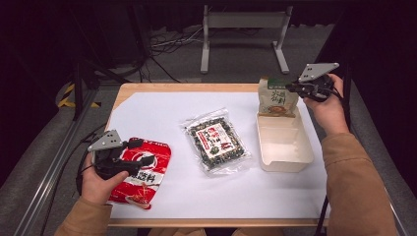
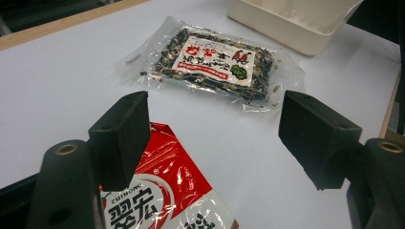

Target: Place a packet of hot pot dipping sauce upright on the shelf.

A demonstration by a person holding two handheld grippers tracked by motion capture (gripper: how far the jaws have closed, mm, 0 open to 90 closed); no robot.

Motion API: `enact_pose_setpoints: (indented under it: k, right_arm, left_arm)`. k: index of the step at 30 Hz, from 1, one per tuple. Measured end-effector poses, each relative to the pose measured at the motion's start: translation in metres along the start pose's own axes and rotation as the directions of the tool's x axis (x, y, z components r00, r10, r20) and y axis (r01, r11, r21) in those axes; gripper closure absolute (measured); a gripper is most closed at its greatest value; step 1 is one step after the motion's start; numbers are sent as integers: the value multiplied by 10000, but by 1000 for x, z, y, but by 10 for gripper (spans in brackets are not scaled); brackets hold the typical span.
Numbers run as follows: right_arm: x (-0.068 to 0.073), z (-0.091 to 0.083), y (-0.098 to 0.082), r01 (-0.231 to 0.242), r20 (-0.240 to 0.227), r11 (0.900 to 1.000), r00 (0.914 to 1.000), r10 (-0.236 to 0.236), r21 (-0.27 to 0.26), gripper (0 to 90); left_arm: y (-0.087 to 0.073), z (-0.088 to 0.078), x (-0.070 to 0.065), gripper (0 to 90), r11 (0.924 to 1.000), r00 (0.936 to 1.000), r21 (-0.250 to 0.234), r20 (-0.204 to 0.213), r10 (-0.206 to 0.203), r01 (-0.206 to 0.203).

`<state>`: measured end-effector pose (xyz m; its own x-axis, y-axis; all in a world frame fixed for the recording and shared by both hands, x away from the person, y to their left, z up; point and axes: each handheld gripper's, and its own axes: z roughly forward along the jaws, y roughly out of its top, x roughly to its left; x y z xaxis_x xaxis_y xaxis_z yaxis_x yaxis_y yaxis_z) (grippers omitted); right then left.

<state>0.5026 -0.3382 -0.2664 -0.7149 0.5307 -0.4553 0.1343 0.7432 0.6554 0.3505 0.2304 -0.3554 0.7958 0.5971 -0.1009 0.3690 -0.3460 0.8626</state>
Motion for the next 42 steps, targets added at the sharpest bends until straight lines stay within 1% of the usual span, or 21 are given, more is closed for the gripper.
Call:
enact_pose_setpoints:
  k: [6, 9, 11, 12, 14, 19, 20, 21, 22, 23, 24, 25, 28, 30, 32, 34, 36, 38, 39, 40, 42]
  right_arm:
    - [2, 6, -7, -212, -76, 9997, 9997, 213, 137, 898]
    - [2, 8, -11, -338, -103, 9994, 9994, 339, 124, 898]
    - [3, 9, -13, -442, -155, 9989, 9989, 444, 123, 897]
    - [3, 9, -14, -468, -177, 9988, 9987, 470, 114, 897]
    - [4, 11, -15, -611, -217, 9980, 9979, 614, 158, 897]
    - [6, 15, -20, -1250, -335, 9918, 9915, 1259, 279, 896]
    - [7, 16, -21, -1336, -368, 9905, 9902, 1348, 326, 895]
    - [8, 17, -23, -1459, -334, 9885, 9885, 1472, 391, 895]
    - [8, 18, -25, -1526, -282, 9873, 9877, 1539, 429, 895]
    - [8, 18, -27, -1661, -257, 9851, 9856, 1674, 446, 896]
    - [8, 19, -28, -1746, -221, 9836, 9842, 1758, 456, 896]
    - [8, 19, -28, -1746, -221, 9836, 9842, 1758, 456, 896]
    - [8, 19, -32, -1939, -209, 9800, 9806, 1950, 456, 896]
    - [8, 20, -33, -2040, -139, 9777, 9787, 2049, 498, 896]
    - [10, 22, -34, -2162, 38, 9749, 9763, 2163, 531, 896]
    - [10, 22, -35, -2217, 71, 9736, 9751, 2217, 545, 895]
    - [10, 23, -35, -2317, 137, 9711, 9728, 2313, 574, 893]
    - [11, 24, -33, -2289, 275, 9713, 9734, 2276, 651, 846]
    - [11, 24, -33, -2289, 275, 9713, 9734, 2276, 651, 846]
    - [12, 24, -32, -2296, 252, 9711, 9732, 2285, 650, 818]
    - [13, 24, -30, -2322, 499, 9706, 9721, 2293, 640, 729]
  left_arm:
    - [0, 1, -1, 270, 9999, 9999, 26, 47, -111, 111]
    - [0, 2, -1, 269, 9999, 9999, 34, 74, -114, 114]
    - [1, 2, 0, 270, 10000, 10000, 52, 57, 17, -18]
    - [1, 2, 0, 269, 10000, 10000, 76, 69, -36, 35]
    - [1, 3, -1, 264, 9999, 9999, 87, 79, -77, 76]
    - [1, 5, -1, 260, 9998, 9999, 161, 146, -91, 89]
    - [1, 5, -1, 259, 9998, 9999, 146, 106, -128, 126]
    - [1, 5, 0, 256, 9999, 10000, 122, 0, -25, 25]
    - [1, 5, 0, 254, 9999, 9999, 119, -67, -107, 107]
    - [0, 5, 1, 245, 9999, 9998, 102, -198, -27, 29]
    - [0, 5, 1, 235, 9998, 9995, 110, -280, -146, 149]
    - [0, 5, 1, 234, 9998, 9995, 110, -280, -146, 149]
    - [-2, 4, 3, 235, 9998, 9982, 70, -572, -156, 160]
    - [-2, 3, 4, 269, 9995, 9980, -27, -556, -310, 309]
    - [-2, 2, 3, 262, 9993, 9975, -103, -598, -365, 360]
    - [-2, 2, 4, 251, 9995, 9973, -134, -667, -294, 285]
    - [-2, 2, 4, 242, 9992, 9971, -208, -671, -350, 337]
    - [-2, 2, 4, 229, 9992, 9966, -199, -741, -371, 357]
    - [-2, 2, 4, 224, 9992, 9966, -199, -741, -371, 357]
    - [-3, 2, 4, 224, 9989, 9959, -206, -797, -428, 413]
    - [-3, 3, 5, 212, 9984, 9956, -236, -774, -535, 518]
